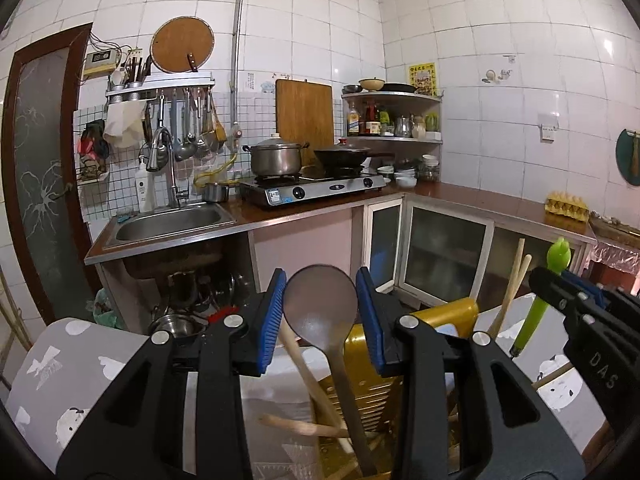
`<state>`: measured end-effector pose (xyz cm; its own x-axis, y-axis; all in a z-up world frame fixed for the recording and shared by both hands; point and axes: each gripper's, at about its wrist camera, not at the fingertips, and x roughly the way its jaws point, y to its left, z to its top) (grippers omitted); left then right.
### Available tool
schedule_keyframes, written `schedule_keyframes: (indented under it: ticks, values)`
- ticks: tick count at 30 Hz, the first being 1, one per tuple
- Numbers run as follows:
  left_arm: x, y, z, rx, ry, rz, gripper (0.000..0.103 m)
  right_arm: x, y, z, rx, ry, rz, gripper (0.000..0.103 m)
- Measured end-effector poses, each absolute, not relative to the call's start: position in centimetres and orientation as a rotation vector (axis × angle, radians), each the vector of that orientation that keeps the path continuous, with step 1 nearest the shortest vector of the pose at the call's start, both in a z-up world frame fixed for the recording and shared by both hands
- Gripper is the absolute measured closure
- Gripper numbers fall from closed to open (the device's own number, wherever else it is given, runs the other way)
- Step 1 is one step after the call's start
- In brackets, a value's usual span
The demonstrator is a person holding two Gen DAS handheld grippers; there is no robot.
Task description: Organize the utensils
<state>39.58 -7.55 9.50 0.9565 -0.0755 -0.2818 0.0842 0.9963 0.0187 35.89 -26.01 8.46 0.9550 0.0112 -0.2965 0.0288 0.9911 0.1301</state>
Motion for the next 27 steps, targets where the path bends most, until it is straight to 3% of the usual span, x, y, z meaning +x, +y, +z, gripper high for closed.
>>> schedule_keyframes:
  ticks: [3, 8, 10, 11, 15, 17, 19, 22, 27]
  values:
    - [39.2, -7.3, 9.3, 0.030, 0.290, -0.083, 0.067, 35.9, -25.8, 8.3, 0.117, 0.303, -0.021, 0.087]
    - [37.9, -6.6, 10.5, 0.031, 0.286, -0.080, 0.051, 36.1, -25.6, 8.8, 0.094, 0.365, -0.044, 0.083]
    - [36.8, -6.0, 11.7, 0.028, 0.279, -0.072, 0.036, 35.9, -25.8, 9.4, 0.081, 0.387, -0.055, 0.054]
    - [36.1, -5.7, 12.4, 0.027, 0.274, -0.069, 0.031, 35.7, -25.9, 9.8, 0.077, 0.393, -0.057, 0.050]
    - [33.1, -4.1, 15.3, 0.029, 0.266, -0.058, 0.017, 33.9, -26.3, 12.0, 0.058, 0.429, -0.056, 0.048]
    - [30.9, -3.0, 16.5, 0.020, 0.255, -0.060, 0.007, 32.2, -26.5, 12.9, 0.057, 0.433, -0.049, 0.041]
    - [28.2, -1.9, 17.3, 0.006, 0.233, -0.046, 0.005, 29.6, -26.3, 13.6, 0.040, 0.421, -0.037, 0.029]
    - [24.5, -0.5, 17.3, -0.016, 0.238, -0.048, 0.005, 25.3, -25.9, 13.4, 0.015, 0.404, -0.026, 0.018]
    - [18.4, 0.9, 14.9, -0.040, 0.254, -0.043, 0.005, 17.5, -25.3, 10.9, 0.034, 0.374, 0.004, 0.008]
